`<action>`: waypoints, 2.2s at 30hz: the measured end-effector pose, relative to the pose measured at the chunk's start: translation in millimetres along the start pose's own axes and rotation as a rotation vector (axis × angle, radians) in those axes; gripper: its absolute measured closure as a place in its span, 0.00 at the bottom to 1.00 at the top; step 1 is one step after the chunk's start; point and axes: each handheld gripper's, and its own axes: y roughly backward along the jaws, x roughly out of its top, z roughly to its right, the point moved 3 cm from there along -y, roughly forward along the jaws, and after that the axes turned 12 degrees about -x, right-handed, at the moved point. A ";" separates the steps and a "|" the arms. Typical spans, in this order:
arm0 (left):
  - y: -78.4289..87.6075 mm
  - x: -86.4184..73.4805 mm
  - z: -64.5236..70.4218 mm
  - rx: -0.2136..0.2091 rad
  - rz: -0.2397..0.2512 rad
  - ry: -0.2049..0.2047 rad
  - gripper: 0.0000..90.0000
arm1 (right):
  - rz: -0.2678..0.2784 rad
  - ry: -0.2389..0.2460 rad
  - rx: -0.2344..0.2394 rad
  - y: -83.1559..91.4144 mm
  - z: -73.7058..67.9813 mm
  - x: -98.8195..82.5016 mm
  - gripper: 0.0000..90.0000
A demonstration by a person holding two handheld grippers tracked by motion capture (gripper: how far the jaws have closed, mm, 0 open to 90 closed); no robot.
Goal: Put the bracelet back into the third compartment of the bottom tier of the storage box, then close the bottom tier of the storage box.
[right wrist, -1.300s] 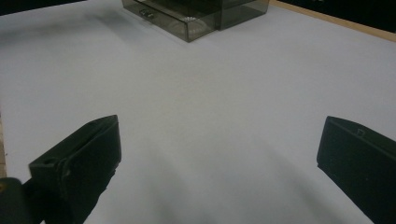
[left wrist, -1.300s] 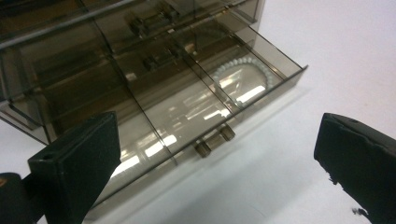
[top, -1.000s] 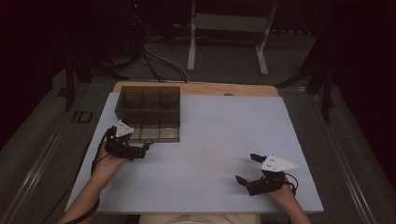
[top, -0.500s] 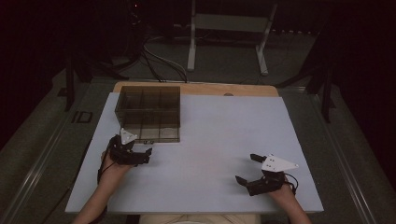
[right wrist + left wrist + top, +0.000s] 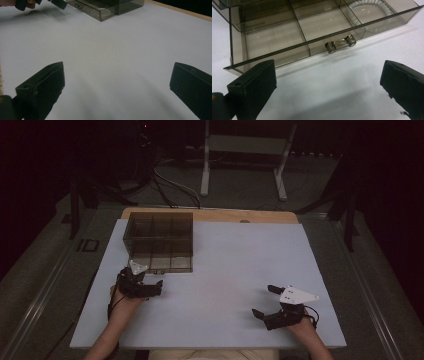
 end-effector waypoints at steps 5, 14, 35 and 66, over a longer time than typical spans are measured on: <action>-1.4 -1.9 0.9 -0.005 -0.027 -0.004 0.02 | -0.005 0.005 0.004 0.0 -0.9 -0.4 0.00; -2.7 -1.2 7.0 -0.032 -0.024 -0.008 0.03 | 0.008 0.015 -0.010 0.9 -0.8 0.8 0.00; -1.0 -1.2 6.4 0.029 -0.020 -0.048 0.16 | 0.006 -0.002 -0.013 0.4 0.7 0.7 0.00; -1.8 -3.6 8.2 0.036 -0.054 -0.103 0.80 | 0.001 -0.001 -0.020 2.9 0.5 -0.6 0.00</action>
